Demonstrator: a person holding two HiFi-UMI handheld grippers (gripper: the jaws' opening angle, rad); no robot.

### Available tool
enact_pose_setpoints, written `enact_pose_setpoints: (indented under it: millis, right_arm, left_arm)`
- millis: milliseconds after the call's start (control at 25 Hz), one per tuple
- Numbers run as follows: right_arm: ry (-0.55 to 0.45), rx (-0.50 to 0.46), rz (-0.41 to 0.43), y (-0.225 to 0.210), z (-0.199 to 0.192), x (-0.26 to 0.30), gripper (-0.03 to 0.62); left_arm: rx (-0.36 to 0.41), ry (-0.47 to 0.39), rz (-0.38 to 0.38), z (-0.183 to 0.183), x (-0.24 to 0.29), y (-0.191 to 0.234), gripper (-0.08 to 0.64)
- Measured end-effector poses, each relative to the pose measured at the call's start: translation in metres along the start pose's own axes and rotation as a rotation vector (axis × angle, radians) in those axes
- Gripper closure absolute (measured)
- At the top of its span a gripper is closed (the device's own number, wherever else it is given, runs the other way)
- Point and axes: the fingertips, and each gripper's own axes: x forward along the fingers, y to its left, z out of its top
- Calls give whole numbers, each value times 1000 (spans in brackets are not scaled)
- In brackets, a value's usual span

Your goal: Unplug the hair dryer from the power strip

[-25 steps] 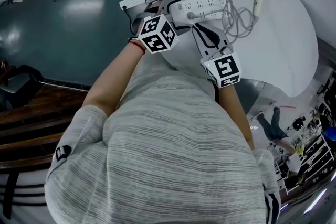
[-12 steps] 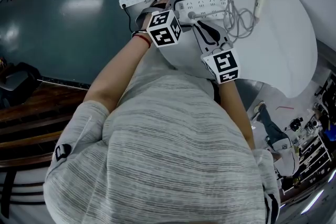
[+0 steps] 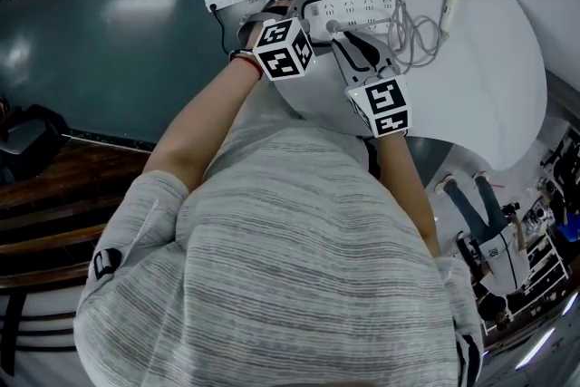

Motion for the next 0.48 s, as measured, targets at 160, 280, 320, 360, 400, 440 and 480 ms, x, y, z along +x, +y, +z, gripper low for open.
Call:
enact_pose_setpoints:
  millis: [160, 280, 320, 360, 400, 440, 480]
  right_arm:
    - [33, -12, -10, -6, -4, 11, 500]
    - [52, -33, -7, -7, -7, 20, 500]
    - [61, -36, -6, -8, -7, 21, 500]
    - [70, -39, -6, -8, -8, 23, 500]
    - [77, -42, -7, -9, -9, 25, 500]
    - [83, -47, -11, -9, -10, 26, 500]
    - [87, -52, -16, -10, -10, 28, 500]
  left_arm:
    - [-1, 4, -3, -1, 2, 0, 103]
    - [-5, -2, -7, -1, 3, -1, 103]
    - [-7, -2, -9, 0, 3, -1, 103]
    - [-8, -2, -11, 0, 4, -1, 103]
    - [-9, -1, -13, 0, 4, -1, 103]
    - [-10, -1, -15, 0, 4, -1, 103]
    - [-10, 0, -16, 0, 4, 0, 103]
